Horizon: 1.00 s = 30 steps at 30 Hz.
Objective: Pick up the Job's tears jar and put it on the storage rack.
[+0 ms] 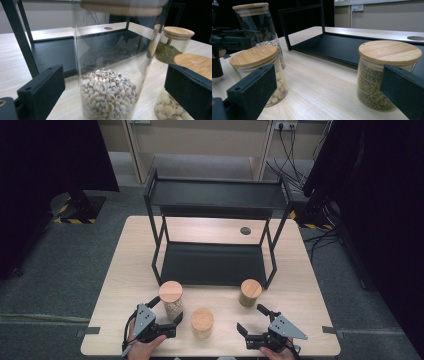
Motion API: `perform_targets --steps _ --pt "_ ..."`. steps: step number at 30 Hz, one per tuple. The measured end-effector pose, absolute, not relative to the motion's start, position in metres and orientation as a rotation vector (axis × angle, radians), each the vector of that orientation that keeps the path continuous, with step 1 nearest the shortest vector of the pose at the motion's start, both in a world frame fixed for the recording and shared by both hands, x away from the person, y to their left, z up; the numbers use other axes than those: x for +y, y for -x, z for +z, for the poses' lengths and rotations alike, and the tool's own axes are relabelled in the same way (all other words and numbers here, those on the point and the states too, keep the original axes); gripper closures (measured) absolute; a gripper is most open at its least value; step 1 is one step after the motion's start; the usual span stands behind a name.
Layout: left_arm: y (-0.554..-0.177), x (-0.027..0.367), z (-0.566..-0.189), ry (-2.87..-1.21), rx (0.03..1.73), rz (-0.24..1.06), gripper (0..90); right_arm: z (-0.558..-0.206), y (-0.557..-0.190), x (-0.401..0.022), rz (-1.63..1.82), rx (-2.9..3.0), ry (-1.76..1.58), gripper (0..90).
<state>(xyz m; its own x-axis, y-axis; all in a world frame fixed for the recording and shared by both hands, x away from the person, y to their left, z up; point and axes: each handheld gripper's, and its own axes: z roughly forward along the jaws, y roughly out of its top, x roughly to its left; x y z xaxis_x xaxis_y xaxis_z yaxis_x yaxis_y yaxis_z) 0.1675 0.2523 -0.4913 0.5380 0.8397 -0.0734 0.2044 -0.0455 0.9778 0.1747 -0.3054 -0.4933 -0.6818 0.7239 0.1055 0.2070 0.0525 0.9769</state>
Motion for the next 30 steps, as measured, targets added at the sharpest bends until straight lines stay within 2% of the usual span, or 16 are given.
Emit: perform_targets --steps 12,16,21,30 --pt "-0.178 0.247 -0.485 -1.560 0.922 0.665 4.8 -0.493 -0.175 -0.305 1.670 1.924 -0.933 1.3" --pt "-0.183 0.246 -0.486 -1.563 0.918 0.656 10.2 -0.493 -0.175 -0.306 1.672 1.924 -0.933 1.3" --pt "-0.185 0.242 -0.485 -1.583 0.912 0.675 23.5 -0.493 -0.175 -0.306 1.673 1.926 -0.935 1.4" --pt "-0.183 0.238 -0.483 -1.587 0.913 0.698 25.0 -0.494 -0.175 -0.306 1.675 1.928 -0.933 1.3"
